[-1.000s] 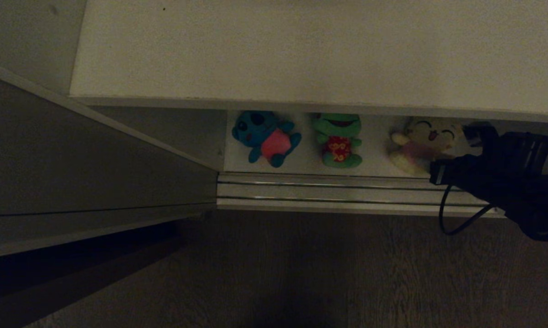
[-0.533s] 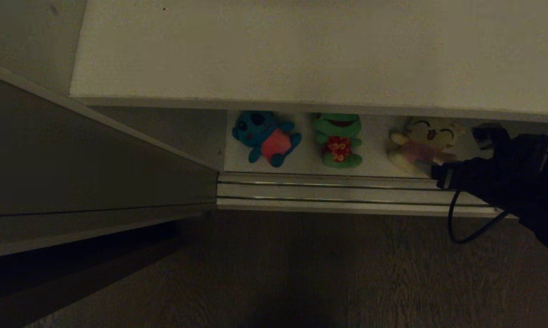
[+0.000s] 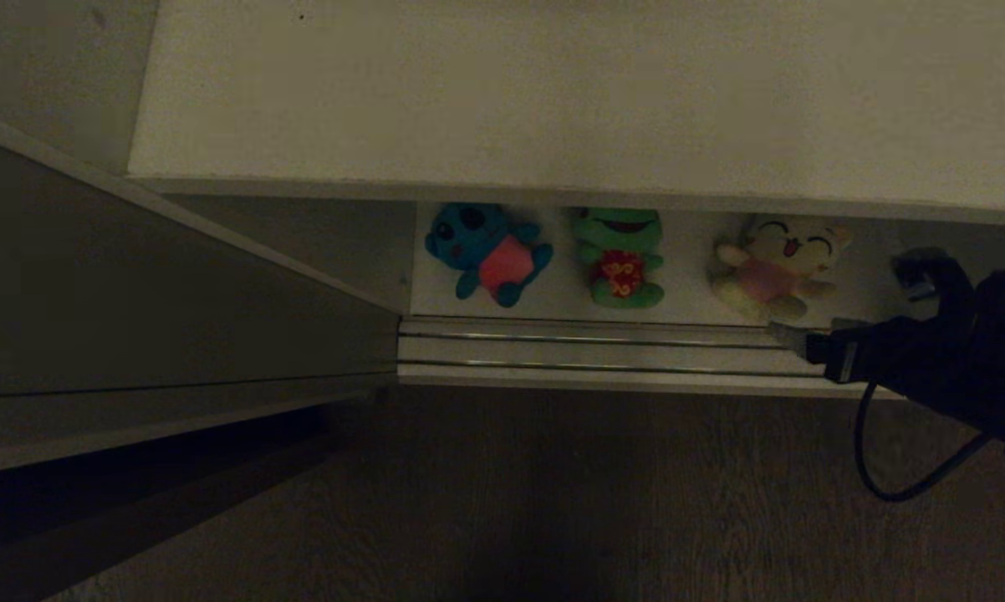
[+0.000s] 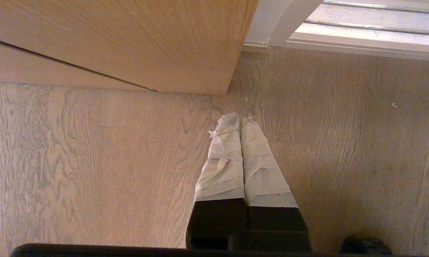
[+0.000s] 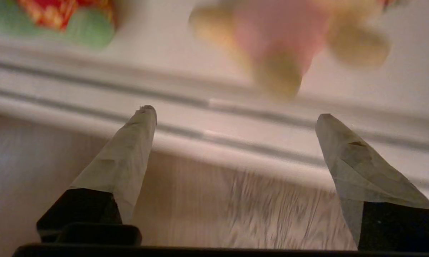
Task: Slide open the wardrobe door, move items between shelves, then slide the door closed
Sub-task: Close the door
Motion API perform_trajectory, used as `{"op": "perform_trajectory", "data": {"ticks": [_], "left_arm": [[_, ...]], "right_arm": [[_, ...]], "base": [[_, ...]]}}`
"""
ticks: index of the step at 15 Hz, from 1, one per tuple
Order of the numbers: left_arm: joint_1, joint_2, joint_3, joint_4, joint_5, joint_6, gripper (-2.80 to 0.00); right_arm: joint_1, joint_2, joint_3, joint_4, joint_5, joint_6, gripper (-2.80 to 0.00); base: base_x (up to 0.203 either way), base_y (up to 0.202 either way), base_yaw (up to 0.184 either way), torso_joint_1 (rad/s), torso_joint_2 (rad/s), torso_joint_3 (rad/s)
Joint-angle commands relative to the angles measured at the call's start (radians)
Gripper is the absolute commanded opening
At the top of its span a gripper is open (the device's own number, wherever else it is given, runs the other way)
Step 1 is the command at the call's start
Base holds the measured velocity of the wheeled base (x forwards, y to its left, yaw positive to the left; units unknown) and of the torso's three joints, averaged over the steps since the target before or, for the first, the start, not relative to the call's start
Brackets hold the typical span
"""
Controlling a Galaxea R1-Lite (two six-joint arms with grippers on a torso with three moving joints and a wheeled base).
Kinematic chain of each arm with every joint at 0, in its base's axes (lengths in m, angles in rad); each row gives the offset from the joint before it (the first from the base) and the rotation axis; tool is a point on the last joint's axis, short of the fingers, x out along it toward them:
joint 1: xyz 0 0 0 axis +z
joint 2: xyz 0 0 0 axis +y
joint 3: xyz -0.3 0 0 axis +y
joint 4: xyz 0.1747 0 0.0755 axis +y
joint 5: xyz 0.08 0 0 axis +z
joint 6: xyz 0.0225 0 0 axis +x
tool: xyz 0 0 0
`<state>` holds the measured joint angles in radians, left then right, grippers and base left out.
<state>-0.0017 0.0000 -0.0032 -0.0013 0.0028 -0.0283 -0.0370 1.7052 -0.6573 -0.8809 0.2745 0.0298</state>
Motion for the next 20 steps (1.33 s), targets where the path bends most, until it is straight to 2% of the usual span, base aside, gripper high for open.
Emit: {"op": "perform_trajectory", "data": {"ticks": [1, 6, 7, 11, 12, 15, 20], "left_arm": [[0.0, 0.0, 0.0, 0.0, 0.0, -0.001, -2.8], [0.0, 0.0, 0.0, 0.0, 0.0, -0.001, -2.8], [0.0, 0.0, 0.0, 0.0, 0.0, -0.001, -2.8], [0.0, 0.0, 0.0, -0.001, 0.0, -0.001, -2.8], [0.0, 0.0, 0.0, -0.001, 0.0, -0.001, -2.8], [0.0, 0.0, 0.0, -0.002, 0.0, -0.001, -2.8], [0.0, 0.0, 0.0, 0.0, 0.0, -0.001, -2.8]], "right_arm": [[0.005, -0.051, 0.073, -0.004, 0.005, 0.0, 0.0], [0.007, -0.197, 0.239, -0.001, 0.014, -0.015, 0.0], [0.007, -0.234, 0.273, 0.004, 0.012, -0.017, -2.8], [0.003, -0.365, 0.411, 0.036, 0.007, -0.019, -2.8], [0.001, -0.41, 0.426, 0.079, 0.006, -0.015, -2.8], [-0.001, -0.594, 0.443, 0.268, 0.003, -0.009, -2.8], [-0.003, -1.029, 0.446, 0.654, 0.002, -0.012, -2.8]], "base": [[0.0, 0.0, 0.0, 0.0, 0.0, 0.0], [0.0, 0.0, 0.0, 0.0, 0.0, 0.0], [0.0, 0.0, 0.0, 0.0, 0.0, 0.0], [0.0, 0.0, 0.0, 0.0, 0.0, 0.0], [0.0, 0.0, 0.0, 0.0, 0.0, 0.0], [0.0, 0.0, 0.0, 0.0, 0.0, 0.0], [0.0, 0.0, 0.0, 0.0, 0.0, 0.0]]}}
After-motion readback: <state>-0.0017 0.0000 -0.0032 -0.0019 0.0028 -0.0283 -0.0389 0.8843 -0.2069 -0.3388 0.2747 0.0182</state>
